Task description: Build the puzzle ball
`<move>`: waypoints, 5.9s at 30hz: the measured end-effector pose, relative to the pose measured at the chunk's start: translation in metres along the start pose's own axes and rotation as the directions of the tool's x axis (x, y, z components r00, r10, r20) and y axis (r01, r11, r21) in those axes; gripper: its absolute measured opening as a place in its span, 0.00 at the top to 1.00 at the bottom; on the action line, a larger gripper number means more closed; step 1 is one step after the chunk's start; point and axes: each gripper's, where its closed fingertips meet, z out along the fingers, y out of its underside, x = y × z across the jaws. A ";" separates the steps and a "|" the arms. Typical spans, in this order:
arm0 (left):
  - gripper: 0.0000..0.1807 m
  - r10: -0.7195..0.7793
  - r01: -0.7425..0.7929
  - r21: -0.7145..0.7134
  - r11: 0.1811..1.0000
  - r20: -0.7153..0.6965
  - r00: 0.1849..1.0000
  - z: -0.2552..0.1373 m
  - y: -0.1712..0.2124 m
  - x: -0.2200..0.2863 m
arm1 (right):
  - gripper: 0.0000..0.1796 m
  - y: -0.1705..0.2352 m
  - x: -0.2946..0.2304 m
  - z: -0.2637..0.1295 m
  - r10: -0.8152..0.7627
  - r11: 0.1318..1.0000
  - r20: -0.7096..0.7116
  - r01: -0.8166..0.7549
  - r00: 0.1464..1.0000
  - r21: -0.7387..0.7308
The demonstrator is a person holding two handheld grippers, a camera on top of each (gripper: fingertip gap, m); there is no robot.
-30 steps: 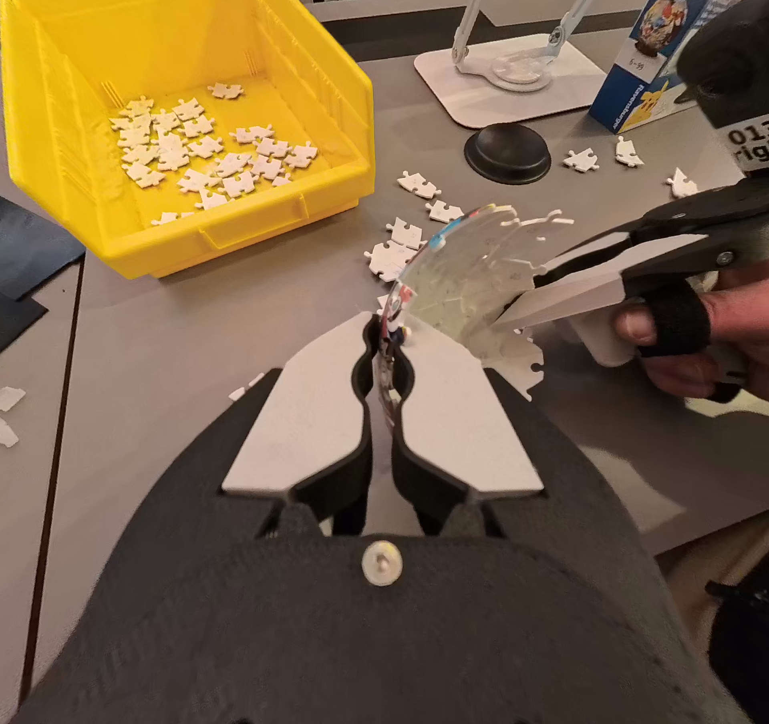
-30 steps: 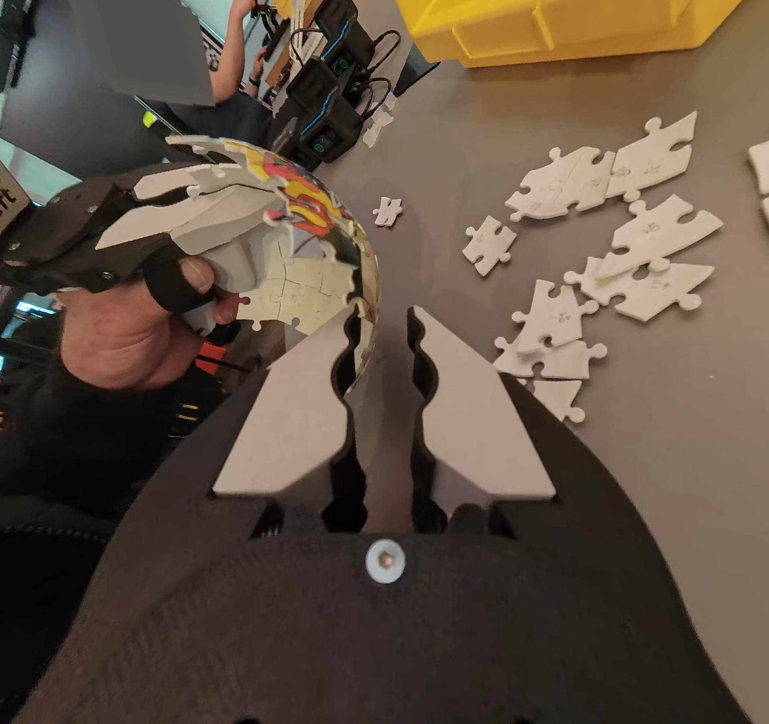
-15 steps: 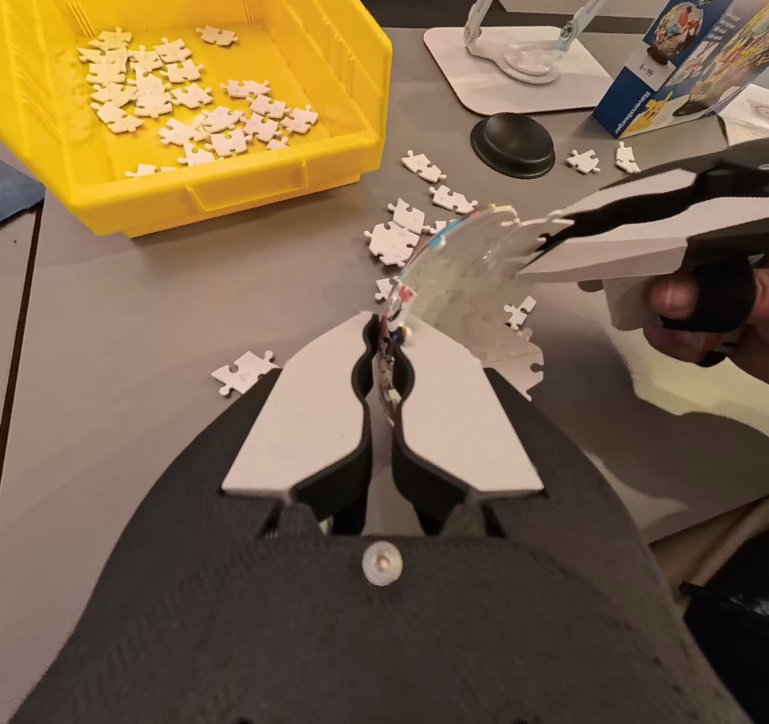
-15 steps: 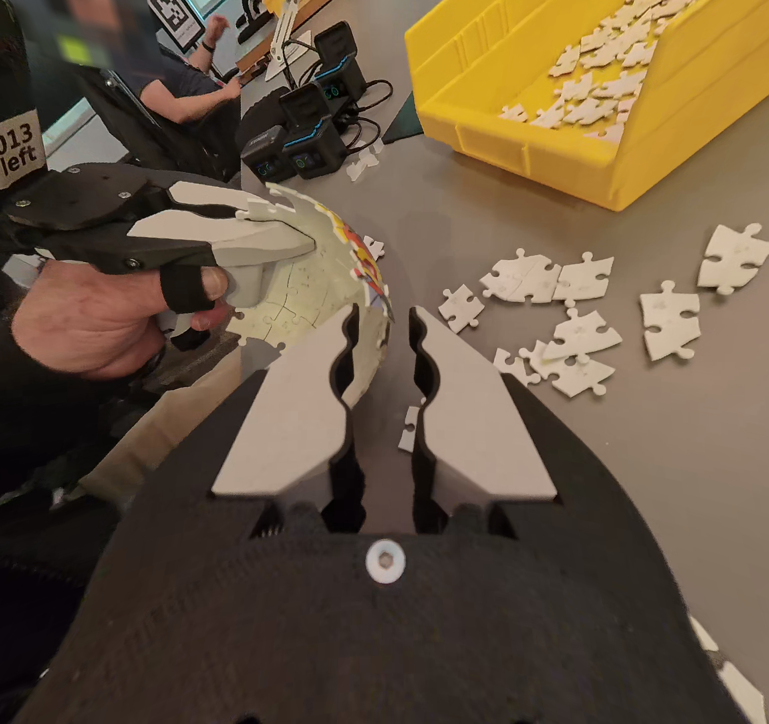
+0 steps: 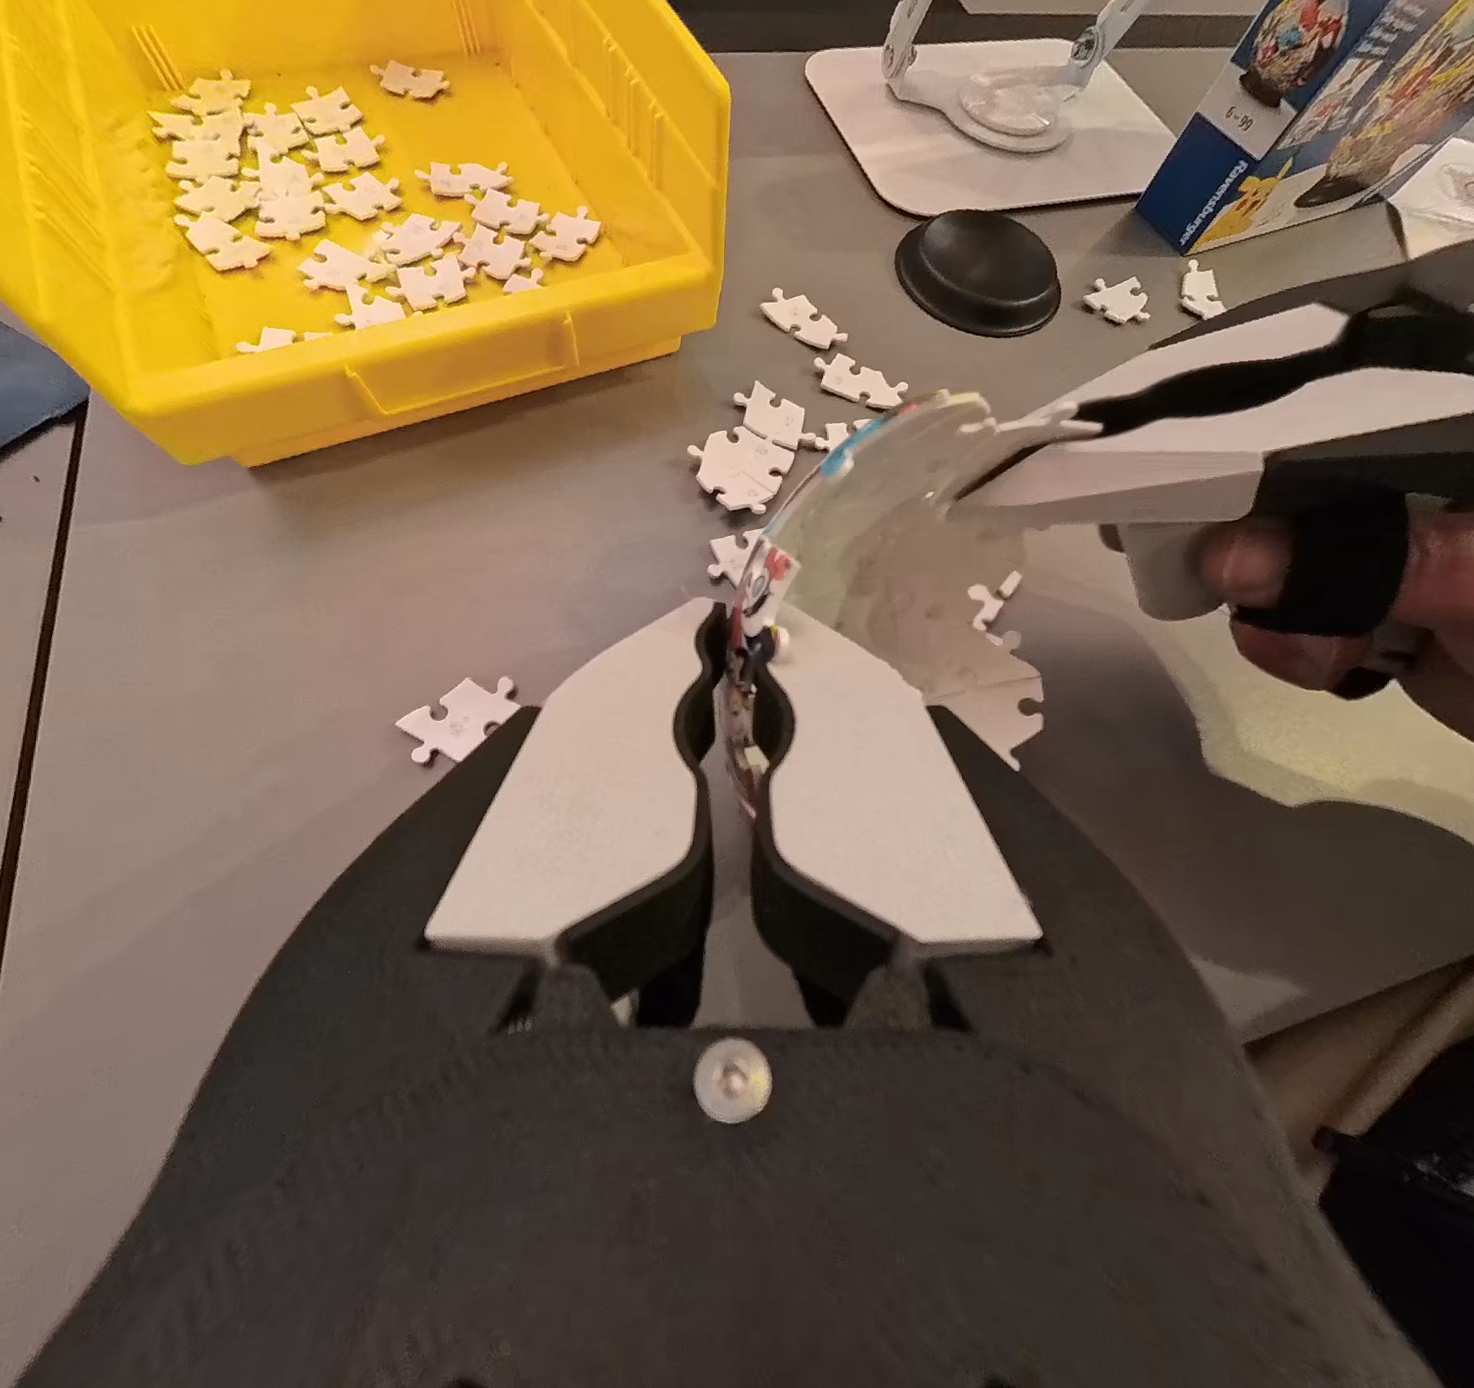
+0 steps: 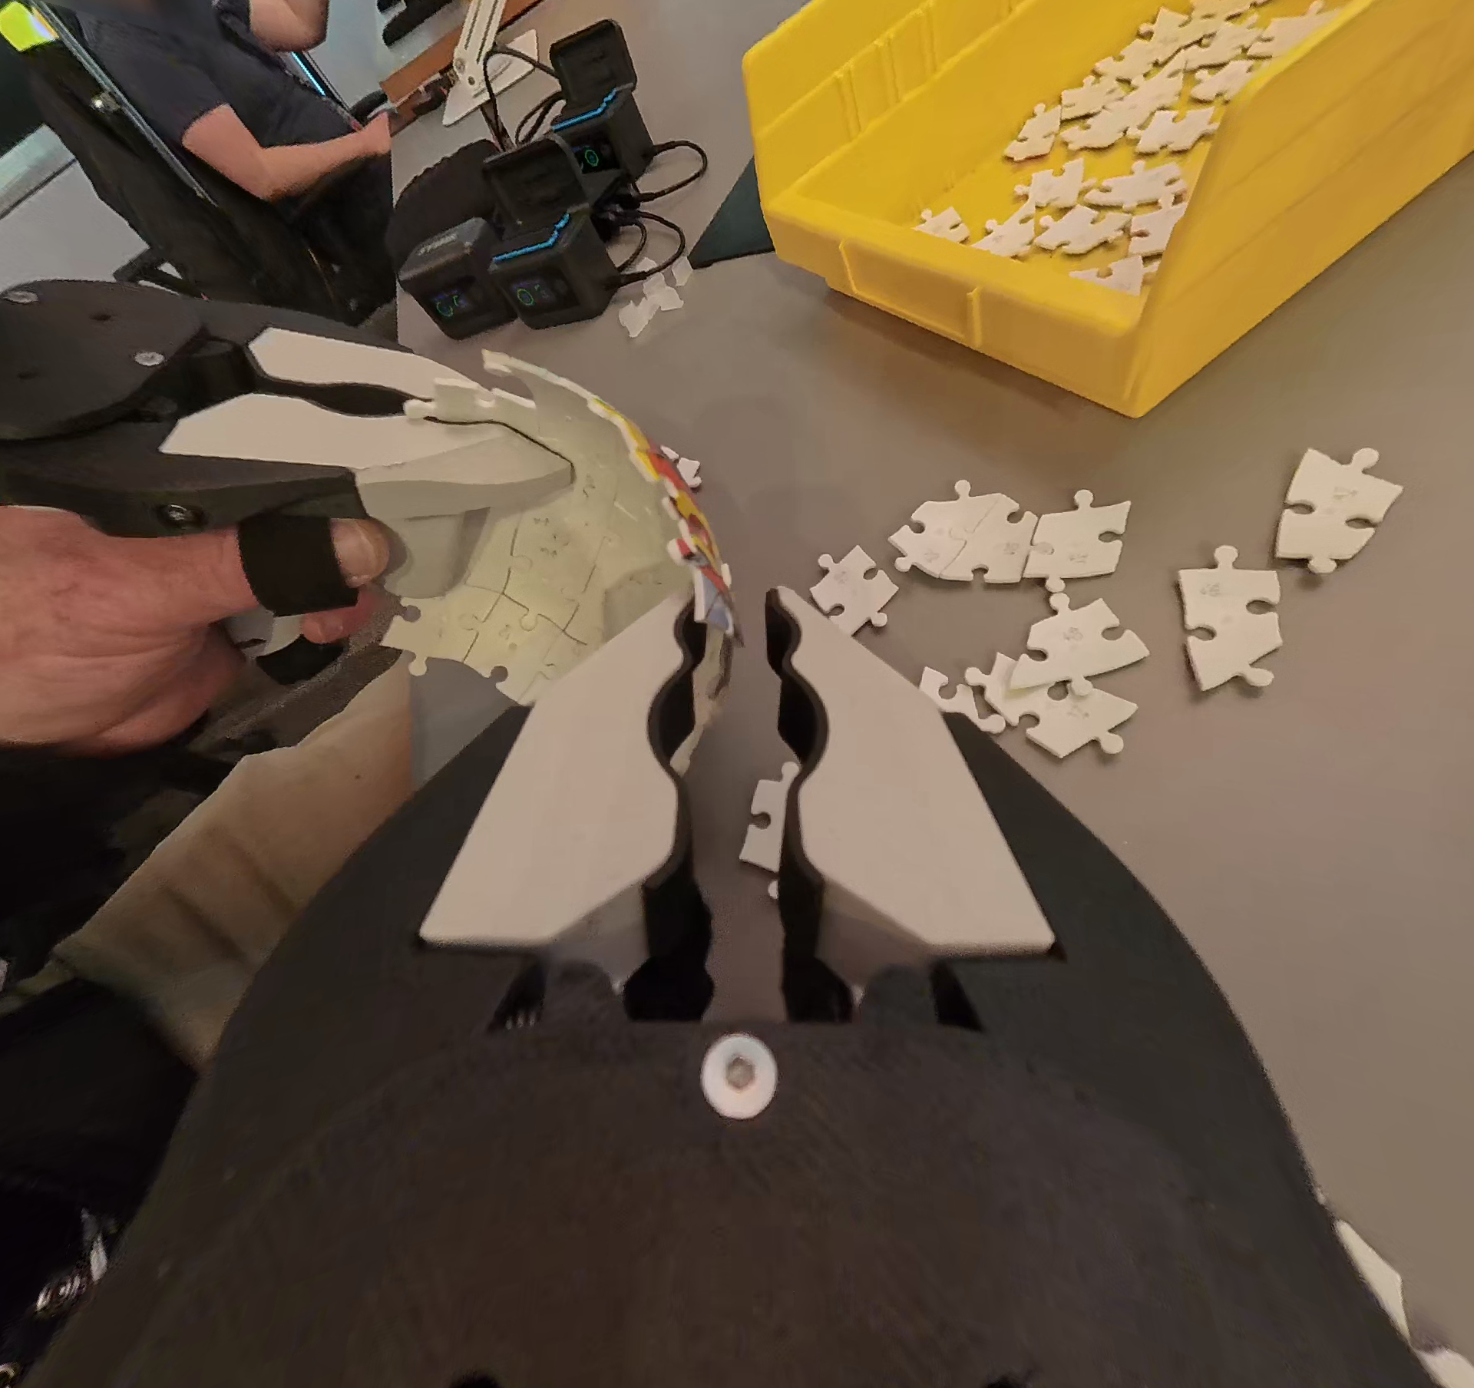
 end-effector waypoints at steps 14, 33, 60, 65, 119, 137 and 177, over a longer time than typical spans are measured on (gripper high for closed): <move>0.98 0.028 -0.028 0.008 1.000 0.008 1.000 0.000 -0.003 0.007 | 1.00 0.000 -0.001 0.002 -0.042 0.999 -0.008 0.042 0.999 -0.008; 0.98 -0.010 0.010 0.011 1.000 -0.001 1.000 0.001 -0.002 0.002 | 0.89 -0.001 -0.005 0.001 -0.060 0.998 0.010 0.060 0.998 -0.011; 0.98 -0.202 0.205 0.063 0.977 -0.058 0.978 0.000 0.002 -0.009 | 0.96 -0.005 -0.008 0.005 -0.117 0.993 -0.015 0.117 0.993 -0.003; 0.98 -0.204 0.208 0.070 0.976 -0.055 0.977 0.000 0.001 -0.008 | 0.98 -0.010 -0.005 0.005 -0.129 0.992 -0.037 0.129 0.991 0.008; 0.91 -0.036 -0.003 -0.257 0.966 -0.148 0.988 0.000 0.050 -0.025 | 0.99 0.018 -0.018 0.057 -0.199 0.950 0.168 0.232 0.966 -0.207; 0.97 -0.134 0.127 -0.159 0.979 -0.037 0.990 0.000 0.043 -0.041 | 0.86 0.023 -0.015 0.045 -0.126 0.956 0.166 0.165 0.978 -0.244; 0.96 0.133 -0.151 -0.208 0.966 -0.101 0.986 -0.005 0.036 -0.024 | 0.99 0.028 -0.032 0.063 -0.277 0.901 0.179 0.320 0.944 -0.293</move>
